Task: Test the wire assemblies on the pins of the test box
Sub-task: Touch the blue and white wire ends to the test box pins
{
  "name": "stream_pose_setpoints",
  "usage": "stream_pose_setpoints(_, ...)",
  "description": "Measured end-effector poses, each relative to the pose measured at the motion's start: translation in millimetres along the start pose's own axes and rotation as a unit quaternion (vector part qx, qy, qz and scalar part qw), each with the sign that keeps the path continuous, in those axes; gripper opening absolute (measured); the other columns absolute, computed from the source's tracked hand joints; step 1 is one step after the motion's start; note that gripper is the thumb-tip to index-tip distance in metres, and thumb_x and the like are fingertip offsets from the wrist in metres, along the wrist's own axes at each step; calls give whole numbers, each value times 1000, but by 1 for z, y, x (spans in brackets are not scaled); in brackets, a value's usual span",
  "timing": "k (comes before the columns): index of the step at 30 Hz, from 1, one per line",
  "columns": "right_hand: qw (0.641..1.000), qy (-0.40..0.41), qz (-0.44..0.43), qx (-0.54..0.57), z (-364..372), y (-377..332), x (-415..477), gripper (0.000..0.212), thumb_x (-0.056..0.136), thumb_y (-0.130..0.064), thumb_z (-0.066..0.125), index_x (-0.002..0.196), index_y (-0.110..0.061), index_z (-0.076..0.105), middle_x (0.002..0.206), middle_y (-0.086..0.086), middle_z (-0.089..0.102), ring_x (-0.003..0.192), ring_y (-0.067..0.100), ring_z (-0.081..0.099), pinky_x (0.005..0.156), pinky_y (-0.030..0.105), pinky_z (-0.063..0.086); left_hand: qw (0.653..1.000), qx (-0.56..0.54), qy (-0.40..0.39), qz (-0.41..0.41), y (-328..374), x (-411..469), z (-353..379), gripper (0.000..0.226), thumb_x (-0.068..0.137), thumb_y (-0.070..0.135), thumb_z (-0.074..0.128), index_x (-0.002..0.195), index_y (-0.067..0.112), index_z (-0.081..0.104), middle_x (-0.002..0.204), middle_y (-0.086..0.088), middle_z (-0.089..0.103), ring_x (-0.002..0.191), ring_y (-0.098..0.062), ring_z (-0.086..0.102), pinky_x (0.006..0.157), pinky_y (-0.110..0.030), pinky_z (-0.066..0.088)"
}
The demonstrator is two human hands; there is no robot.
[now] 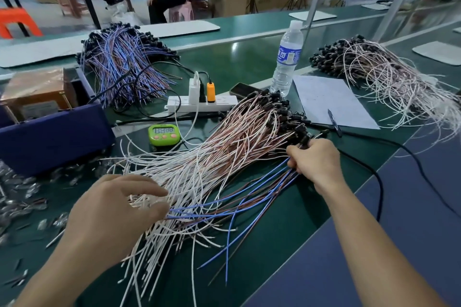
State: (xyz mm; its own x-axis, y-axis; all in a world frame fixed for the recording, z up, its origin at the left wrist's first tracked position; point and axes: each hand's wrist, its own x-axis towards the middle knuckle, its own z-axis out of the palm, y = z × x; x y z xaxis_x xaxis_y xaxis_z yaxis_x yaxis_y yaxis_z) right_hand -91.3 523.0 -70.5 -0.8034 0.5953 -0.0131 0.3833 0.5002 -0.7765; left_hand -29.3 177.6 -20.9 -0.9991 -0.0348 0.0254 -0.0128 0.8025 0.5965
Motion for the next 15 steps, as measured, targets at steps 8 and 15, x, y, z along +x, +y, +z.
stream_pose_setpoints(8,981,139,-126,-54,5,-26,-24,38,85,-28,76,120,-22,61,72,-3,70,69,17,66,72,29,49,995,-92,41,0,-1,6,5,27,77,28,84,73,53,75,98,43,63,114,2,51,96,-30,36)
stream_pose_setpoints(15,965,3,-258,54,41,-96,-80,26,85,-17,80,72,-27,60,54,-13,60,48,-8,57,42,6,37,990,-66,126,12,12,8,-2,14,85,33,79,78,44,75,128,23,64,130,-12,45,109,-38,34)
